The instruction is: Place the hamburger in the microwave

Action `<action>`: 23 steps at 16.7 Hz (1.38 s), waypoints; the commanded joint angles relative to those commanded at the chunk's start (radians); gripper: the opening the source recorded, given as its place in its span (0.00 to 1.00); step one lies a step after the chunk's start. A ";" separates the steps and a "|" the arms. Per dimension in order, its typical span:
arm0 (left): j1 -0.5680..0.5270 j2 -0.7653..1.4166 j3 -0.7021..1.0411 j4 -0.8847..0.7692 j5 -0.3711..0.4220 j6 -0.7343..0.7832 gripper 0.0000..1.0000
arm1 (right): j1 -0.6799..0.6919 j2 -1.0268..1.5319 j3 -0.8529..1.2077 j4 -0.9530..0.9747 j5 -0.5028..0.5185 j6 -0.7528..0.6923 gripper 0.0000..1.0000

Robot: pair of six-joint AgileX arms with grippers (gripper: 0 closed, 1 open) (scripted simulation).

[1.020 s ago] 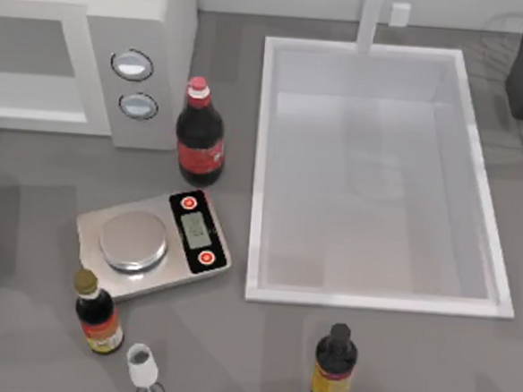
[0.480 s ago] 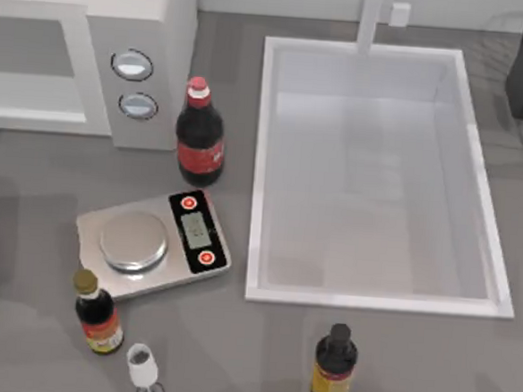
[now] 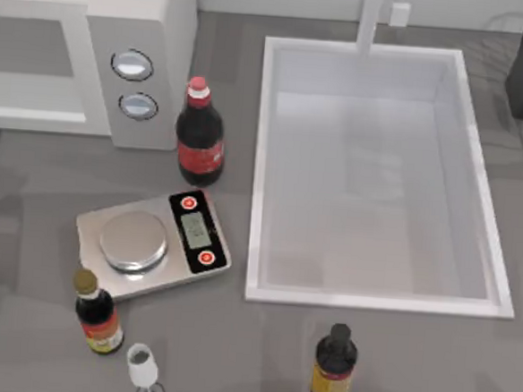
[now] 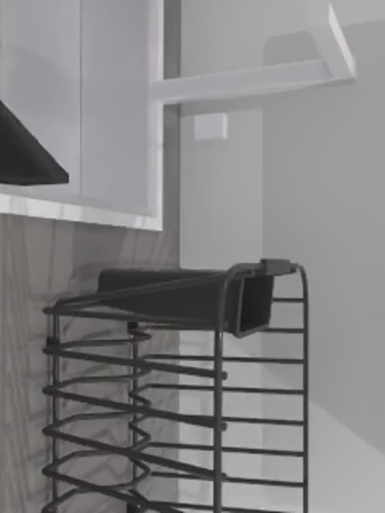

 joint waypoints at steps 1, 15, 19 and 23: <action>-0.006 0.000 0.019 -0.019 0.001 -0.004 0.00 | 0.000 0.000 0.000 0.000 0.000 0.000 1.00; 0.014 0.009 -0.065 0.246 -0.012 -0.044 0.00 | 0.000 0.000 0.000 0.000 0.000 0.000 1.00; 0.005 0.021 -0.196 0.622 -0.013 -0.044 0.00 | 0.000 0.000 0.000 0.000 0.000 0.000 1.00; -0.002 0.068 -0.327 1.062 0.018 -0.050 0.00 | 0.000 0.000 0.000 0.000 0.000 0.000 1.00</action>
